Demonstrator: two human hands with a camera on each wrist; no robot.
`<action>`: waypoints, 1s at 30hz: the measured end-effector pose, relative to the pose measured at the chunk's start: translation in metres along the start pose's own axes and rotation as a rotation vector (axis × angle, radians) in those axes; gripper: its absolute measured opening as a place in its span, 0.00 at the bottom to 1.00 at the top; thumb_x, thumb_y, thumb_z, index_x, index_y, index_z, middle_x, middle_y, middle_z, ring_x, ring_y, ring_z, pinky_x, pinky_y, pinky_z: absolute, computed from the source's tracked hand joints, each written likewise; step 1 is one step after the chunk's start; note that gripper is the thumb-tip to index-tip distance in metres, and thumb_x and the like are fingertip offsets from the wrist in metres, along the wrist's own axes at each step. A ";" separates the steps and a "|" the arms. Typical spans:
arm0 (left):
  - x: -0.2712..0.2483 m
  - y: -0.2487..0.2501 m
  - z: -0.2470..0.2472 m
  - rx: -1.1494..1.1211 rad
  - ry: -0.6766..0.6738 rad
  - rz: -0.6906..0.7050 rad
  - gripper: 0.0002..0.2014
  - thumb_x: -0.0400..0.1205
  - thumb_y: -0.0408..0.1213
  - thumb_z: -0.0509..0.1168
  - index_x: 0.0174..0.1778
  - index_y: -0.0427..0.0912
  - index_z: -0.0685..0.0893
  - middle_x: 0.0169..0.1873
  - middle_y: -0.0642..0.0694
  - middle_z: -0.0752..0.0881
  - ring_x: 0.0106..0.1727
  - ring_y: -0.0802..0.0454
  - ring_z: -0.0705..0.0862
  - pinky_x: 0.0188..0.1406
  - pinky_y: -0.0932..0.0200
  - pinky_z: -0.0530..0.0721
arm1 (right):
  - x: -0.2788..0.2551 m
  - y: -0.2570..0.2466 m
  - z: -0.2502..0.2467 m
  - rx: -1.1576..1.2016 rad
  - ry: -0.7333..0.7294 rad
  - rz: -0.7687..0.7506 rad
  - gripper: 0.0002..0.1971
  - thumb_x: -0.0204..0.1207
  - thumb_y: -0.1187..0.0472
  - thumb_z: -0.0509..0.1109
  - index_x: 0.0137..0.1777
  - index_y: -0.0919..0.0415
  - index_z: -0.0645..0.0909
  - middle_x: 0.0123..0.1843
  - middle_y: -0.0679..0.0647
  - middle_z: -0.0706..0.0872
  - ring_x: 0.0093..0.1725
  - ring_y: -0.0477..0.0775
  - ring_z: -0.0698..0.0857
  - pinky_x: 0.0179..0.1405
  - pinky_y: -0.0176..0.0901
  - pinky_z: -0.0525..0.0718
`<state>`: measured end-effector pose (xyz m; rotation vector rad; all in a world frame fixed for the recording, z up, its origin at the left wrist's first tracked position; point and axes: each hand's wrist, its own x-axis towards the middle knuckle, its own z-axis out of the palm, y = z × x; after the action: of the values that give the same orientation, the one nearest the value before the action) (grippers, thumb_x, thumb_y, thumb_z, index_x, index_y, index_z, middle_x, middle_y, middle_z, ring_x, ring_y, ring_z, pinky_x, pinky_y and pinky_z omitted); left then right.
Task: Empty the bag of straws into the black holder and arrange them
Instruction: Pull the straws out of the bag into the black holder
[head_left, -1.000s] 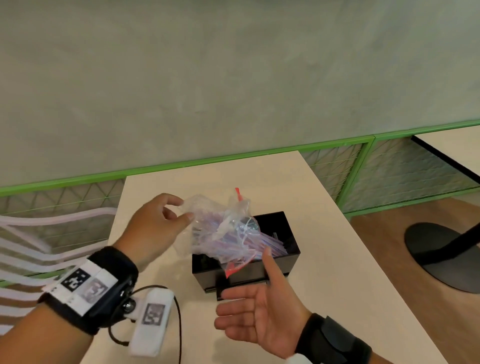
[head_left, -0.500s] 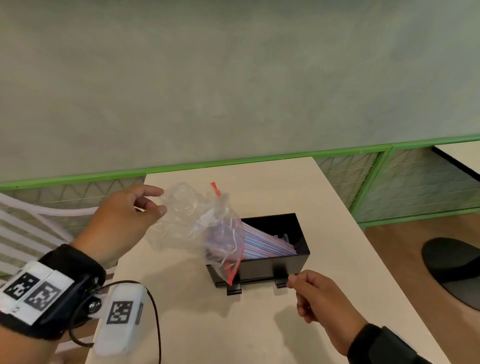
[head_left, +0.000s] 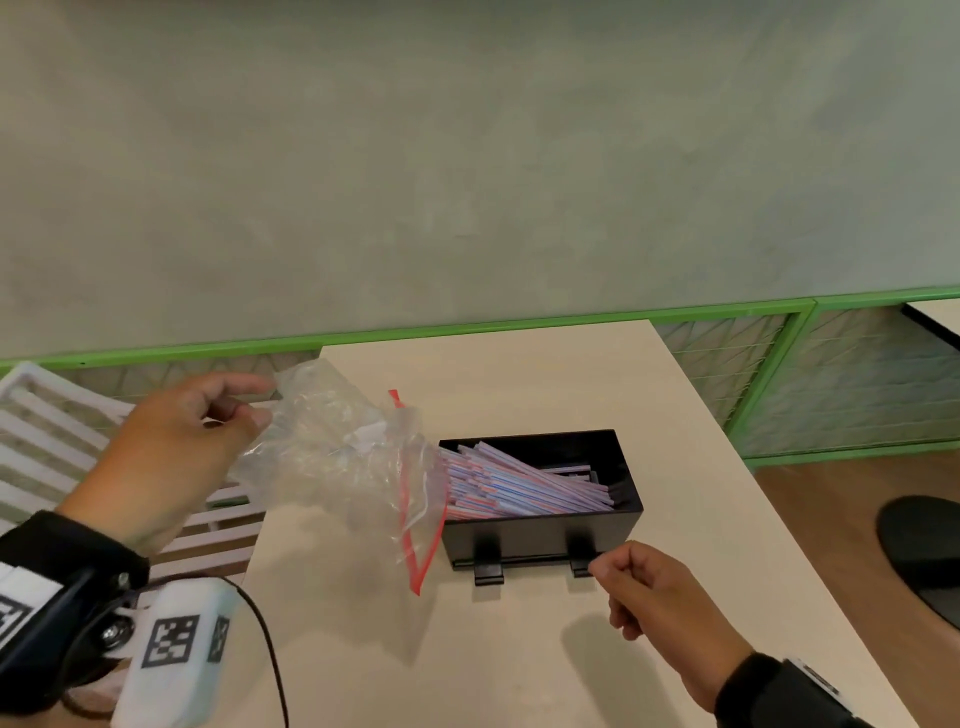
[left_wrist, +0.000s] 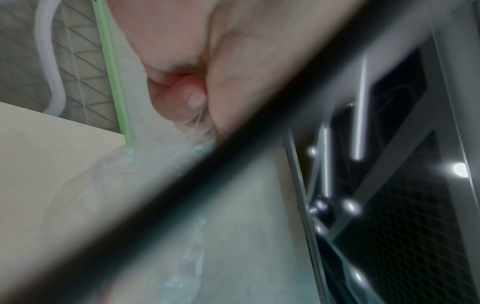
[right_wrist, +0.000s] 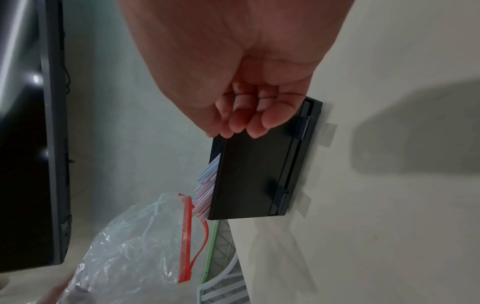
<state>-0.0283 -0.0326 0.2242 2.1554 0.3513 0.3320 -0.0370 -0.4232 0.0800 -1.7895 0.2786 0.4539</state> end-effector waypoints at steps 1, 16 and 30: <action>-0.003 -0.001 -0.001 -0.011 0.007 -0.010 0.13 0.85 0.35 0.69 0.57 0.61 0.87 0.44 0.45 0.84 0.39 0.50 0.80 0.40 0.51 0.78 | 0.001 0.000 0.001 -0.006 -0.001 -0.004 0.07 0.84 0.62 0.73 0.48 0.67 0.87 0.29 0.55 0.84 0.27 0.48 0.83 0.29 0.39 0.82; -0.048 -0.121 -0.067 -0.519 0.204 -0.479 0.15 0.90 0.36 0.58 0.57 0.63 0.83 0.51 0.57 0.88 0.38 0.64 0.90 0.27 0.67 0.90 | 0.008 0.001 0.001 -0.121 -0.009 -0.124 0.05 0.83 0.68 0.73 0.47 0.61 0.90 0.27 0.51 0.83 0.28 0.46 0.85 0.31 0.40 0.83; -0.119 -0.131 0.079 0.420 -0.435 -0.597 0.12 0.80 0.54 0.71 0.46 0.51 0.81 0.41 0.62 0.76 0.47 0.66 0.77 0.42 0.71 0.66 | -0.012 -0.020 0.008 -0.364 -0.146 -0.322 0.13 0.68 0.37 0.81 0.50 0.37 0.90 0.38 0.57 0.88 0.37 0.57 0.87 0.43 0.46 0.87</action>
<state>-0.1263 -0.0623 0.0595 2.3154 0.8338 -0.5860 -0.0409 -0.4105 0.1008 -2.0953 -0.2073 0.4186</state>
